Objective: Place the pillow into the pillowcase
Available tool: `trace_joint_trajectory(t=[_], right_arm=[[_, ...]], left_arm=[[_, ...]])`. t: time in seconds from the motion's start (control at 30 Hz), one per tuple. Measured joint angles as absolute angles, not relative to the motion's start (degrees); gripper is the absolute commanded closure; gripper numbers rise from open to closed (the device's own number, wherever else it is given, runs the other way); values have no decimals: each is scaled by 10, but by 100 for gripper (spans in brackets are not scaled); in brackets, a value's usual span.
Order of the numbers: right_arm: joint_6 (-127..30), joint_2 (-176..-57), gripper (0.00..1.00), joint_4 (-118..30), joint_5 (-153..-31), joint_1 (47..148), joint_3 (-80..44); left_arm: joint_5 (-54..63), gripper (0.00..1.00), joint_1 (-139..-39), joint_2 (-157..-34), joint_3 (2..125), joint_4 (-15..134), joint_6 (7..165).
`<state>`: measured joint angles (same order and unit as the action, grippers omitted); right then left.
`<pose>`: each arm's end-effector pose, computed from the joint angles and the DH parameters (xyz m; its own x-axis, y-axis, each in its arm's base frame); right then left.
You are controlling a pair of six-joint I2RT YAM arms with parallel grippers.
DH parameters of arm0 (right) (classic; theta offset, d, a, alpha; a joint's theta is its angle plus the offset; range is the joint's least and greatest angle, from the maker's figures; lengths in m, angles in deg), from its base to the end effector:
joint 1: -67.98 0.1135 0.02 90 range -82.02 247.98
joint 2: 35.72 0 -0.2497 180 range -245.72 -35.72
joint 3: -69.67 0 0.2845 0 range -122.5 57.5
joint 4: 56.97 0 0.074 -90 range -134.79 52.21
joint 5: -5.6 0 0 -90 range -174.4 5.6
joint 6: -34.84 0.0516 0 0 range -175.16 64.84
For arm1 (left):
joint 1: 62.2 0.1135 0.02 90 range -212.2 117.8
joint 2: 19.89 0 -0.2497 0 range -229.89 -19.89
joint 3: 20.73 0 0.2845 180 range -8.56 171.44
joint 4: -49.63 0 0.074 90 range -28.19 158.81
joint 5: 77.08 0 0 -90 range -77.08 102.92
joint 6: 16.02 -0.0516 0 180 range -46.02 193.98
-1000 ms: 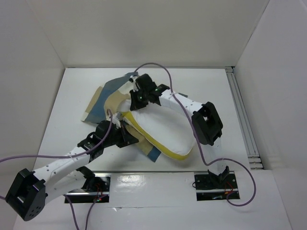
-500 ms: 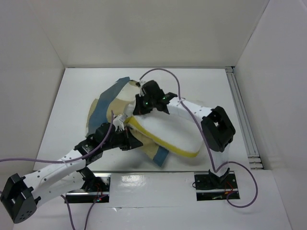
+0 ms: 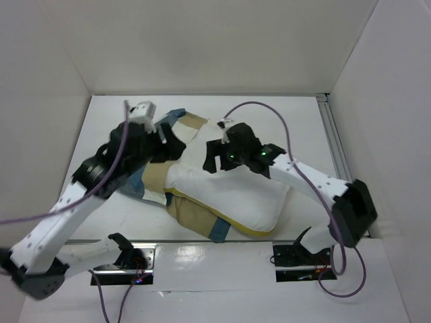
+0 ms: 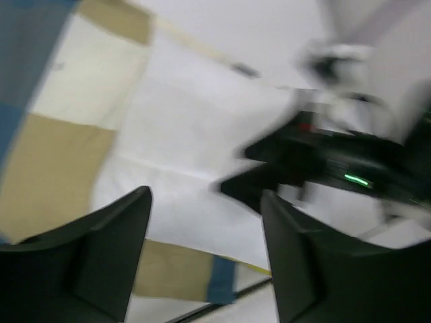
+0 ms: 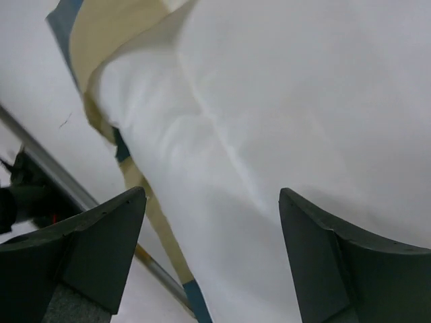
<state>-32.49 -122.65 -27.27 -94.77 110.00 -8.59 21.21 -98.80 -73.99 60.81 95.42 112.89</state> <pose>0.2803 0.2651 0.2425 -0.7197 -0.1382 -0.6804 -0.5266 0.7473 0.4053 0.2009 -0.1400 0.4075 -0.4982 -0.4042 -0.7671 0.2149 0.7996 -0.5608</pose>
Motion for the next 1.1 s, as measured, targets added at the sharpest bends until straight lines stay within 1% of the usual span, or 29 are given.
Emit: trace_joint_trajectory(t=[0.07, 0.1, 0.2, 0.27, 0.3, 0.37, 0.4, 0.43, 0.53, 0.6, 0.63, 0.67, 0.7, 0.73, 0.77, 0.8, 0.83, 0.87, 0.9, 0.93, 0.97, 1.0, 1.03, 1.1], right_arm=[[-312, -1154, 12, -252, -893, 1081, -54], [-303, -1118, 12, -245, -864, 1069, -37], [-266, -1020, 9, -218, -803, 998, 22], [-244, -986, 8, -199, -785, 931, 54], [-233, -975, 6, -192, -786, 891, 72], [-220, -965, 6, -176, -791, 825, 104], [-215, -962, 3, -168, -797, 795, 119], [-211, -961, 1, -164, -807, 770, 131], [-207, -958, 1, -151, -829, 707, 161], [-205, -958, 1, -148, -842, 685, 176], [-205, -958, 1, -149, -852, 679, 185], [-204, -958, 1, -150, -858, 678, 190], [-203, -959, 1, -156, -867, 677, 199], [-201, -960, 1, -167, -879, 676, 213], [-199, -962, 1, -179, -888, 676, 227], [-195, -966, 1, -192, -899, 677, 240], [-189, -971, 1, -209, -906, 679, 254], [-185, -976, 5, -226, -914, 682, 265], [-178, -982, 13, -242, -921, 689, 272], [-172, -987, 42, -258, -928, 699, 276], [-168, -991, 67, -276, -934, 712, 278], [-161, -992, 88, -292, -938, 728, 278], [-154, -992, 100, -304, -938, 747, 275], [-148, -992, 100, -309, -930, 790, 254]], left_arm=[[272, 10, -978, -857, 688, 990, 1109], [296, 9, -977, -913, 721, 994, 1098], [368, 6, -974, -1100, 806, 1015, 1066], [400, 6, -971, -1186, 827, 1031, 1046], [410, 6, -969, -1215, 832, 1043, 1038], [427, 6, -965, -1253, 833, 1064, 1021], [435, 7, -964, -1264, 833, 1074, 1010], [444, 9, -963, -1268, 833, 1081, 1007], [463, 13, -953, -1272, 841, 1099, 996], [475, 21, -948, -1278, 846, 1104, 997], [478, 34, -946, -1282, 846, 1105, 998], [482, 34, -942, -1286, 846, 1107, 998], [483, 56, -940, -1291, 846, 1110, 996], [485, 68, -938, -1297, 846, 1112, 997], [484, 85, -937, -1301, 846, 1114, 998], [482, 99, -936, -1304, 846, 1115, 996], [479, 100, -935, -1306, 846, 1116, 996], [472, 100, -935, -1307, 848, 1119, 992], [465, 100, -935, -1307, 852, 1123, 987], [455, 100, -935, -1308, 859, 1127, 981], [438, 100, -935, -1308, 866, 1129, 976], [415, 100, -934, -1308, 874, 1132, 969], [384, 100, -934, -1308, 884, 1134, 963], [306, 100, -933, -1305, 901, 1134, 951]])
